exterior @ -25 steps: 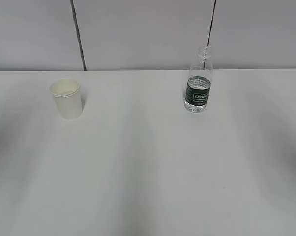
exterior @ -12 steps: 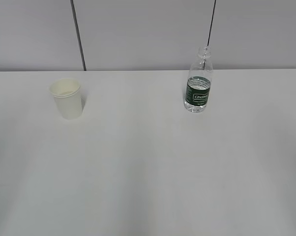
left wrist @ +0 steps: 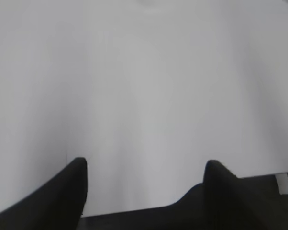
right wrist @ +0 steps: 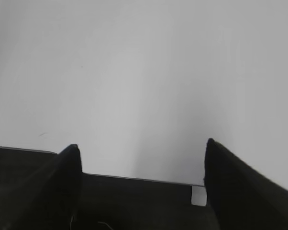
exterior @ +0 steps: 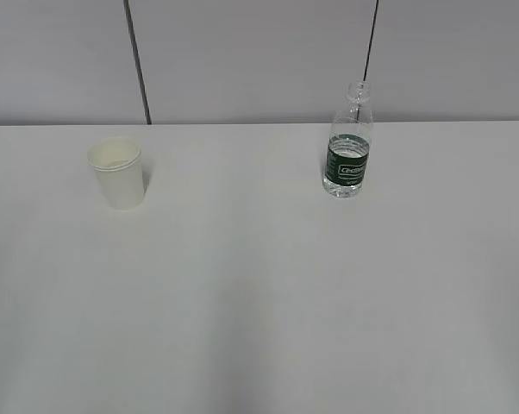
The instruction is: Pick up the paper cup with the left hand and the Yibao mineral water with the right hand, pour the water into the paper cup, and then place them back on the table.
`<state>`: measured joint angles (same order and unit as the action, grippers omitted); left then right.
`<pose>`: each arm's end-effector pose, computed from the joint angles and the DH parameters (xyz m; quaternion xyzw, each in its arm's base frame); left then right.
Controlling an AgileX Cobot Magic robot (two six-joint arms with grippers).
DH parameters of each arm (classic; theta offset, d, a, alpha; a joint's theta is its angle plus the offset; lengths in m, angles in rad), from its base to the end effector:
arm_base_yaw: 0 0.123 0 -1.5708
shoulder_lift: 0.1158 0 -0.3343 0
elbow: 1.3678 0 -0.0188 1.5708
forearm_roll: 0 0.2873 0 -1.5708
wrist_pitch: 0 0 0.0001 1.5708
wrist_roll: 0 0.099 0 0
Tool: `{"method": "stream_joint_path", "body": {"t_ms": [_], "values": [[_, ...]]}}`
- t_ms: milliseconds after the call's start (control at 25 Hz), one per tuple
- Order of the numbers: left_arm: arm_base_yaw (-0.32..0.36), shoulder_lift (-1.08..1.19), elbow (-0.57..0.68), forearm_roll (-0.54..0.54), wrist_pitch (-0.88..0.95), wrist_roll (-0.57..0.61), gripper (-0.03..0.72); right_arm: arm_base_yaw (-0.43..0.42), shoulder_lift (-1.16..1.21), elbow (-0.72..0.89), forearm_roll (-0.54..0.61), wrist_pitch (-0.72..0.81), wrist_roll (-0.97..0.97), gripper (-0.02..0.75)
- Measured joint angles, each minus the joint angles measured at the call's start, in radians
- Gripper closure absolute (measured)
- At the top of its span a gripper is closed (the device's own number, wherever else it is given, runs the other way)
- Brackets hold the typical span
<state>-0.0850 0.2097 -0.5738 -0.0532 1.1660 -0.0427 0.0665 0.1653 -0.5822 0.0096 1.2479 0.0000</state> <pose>0.0078 -0.0055 0.3073 0.0199 0.9092 -0.0530 0.4124 -0.0060 0.0005 0.3039 -0.0309 0.9152 0.0181 0.4014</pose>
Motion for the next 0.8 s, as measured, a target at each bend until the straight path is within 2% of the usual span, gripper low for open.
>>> {"method": "stream_joint_path", "body": {"t_ms": [240,400,800], "values": [[0.0,-0.152,0.039,-0.004,-0.039,0.003,0.231,0.0,-0.172,0.05,-0.01,-0.003,-0.007,0.153],[0.0,-0.223,0.039,-0.005,-0.047,0.003,0.231,0.0,-0.183,0.05,-0.017,-0.017,-0.009,0.153],[0.0,-0.227,0.049,-0.005,-0.054,0.004,0.252,0.0,-0.183,0.084,-0.026,-0.087,-0.011,0.153]]}}
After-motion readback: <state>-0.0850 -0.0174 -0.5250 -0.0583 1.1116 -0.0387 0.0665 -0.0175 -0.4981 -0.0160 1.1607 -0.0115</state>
